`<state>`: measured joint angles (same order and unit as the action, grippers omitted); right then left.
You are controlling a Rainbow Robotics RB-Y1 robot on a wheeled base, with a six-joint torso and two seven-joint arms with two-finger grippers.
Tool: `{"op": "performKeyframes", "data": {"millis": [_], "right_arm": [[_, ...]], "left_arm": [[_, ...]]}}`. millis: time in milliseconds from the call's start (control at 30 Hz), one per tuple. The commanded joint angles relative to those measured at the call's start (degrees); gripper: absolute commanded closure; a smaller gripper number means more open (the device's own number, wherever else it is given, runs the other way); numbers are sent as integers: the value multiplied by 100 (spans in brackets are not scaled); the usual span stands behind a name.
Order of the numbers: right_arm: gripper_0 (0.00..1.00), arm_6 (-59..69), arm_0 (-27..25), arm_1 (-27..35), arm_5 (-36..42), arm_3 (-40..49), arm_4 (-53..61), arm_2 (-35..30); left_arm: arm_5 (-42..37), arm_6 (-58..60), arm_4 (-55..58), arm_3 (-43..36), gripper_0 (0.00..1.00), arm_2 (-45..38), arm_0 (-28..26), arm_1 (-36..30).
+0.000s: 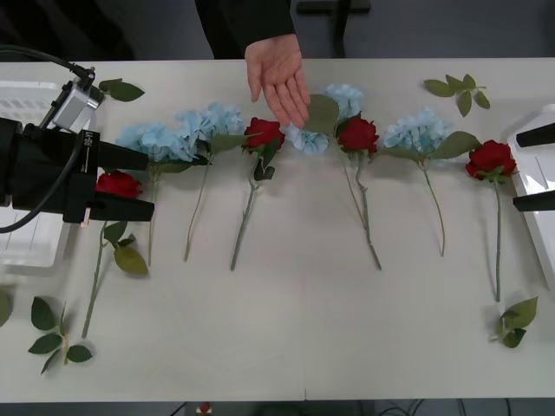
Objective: Place the red flowers into the right box and the blue flowers into the left box. If a person shows an open palm, hand one flower to the person first, then continue sorting.
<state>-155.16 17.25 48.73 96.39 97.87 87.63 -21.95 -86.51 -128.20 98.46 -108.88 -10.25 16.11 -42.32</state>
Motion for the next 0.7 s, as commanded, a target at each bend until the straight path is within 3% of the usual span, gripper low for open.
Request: {"op": "performKeyframes", "data": {"millis": [33, 200, 367, 700], "right_arm": [[0, 16, -266, -40, 46, -14, 53, 121], [0, 74, -222, 259, -103, -5, 0, 279], [0, 1225, -152, 374, -103, 4, -431, 279], [0, 4978, -20, 514, -77, -5, -1503, 675]], "left_arm": [[38, 199, 85, -1, 0, 23, -73, 31], [82, 217, 182, -1, 0, 14, -82, 5], [82, 217, 173, -1, 0, 14, -82, 5], [82, 225, 164, -1, 0, 14, -82, 5]]}}
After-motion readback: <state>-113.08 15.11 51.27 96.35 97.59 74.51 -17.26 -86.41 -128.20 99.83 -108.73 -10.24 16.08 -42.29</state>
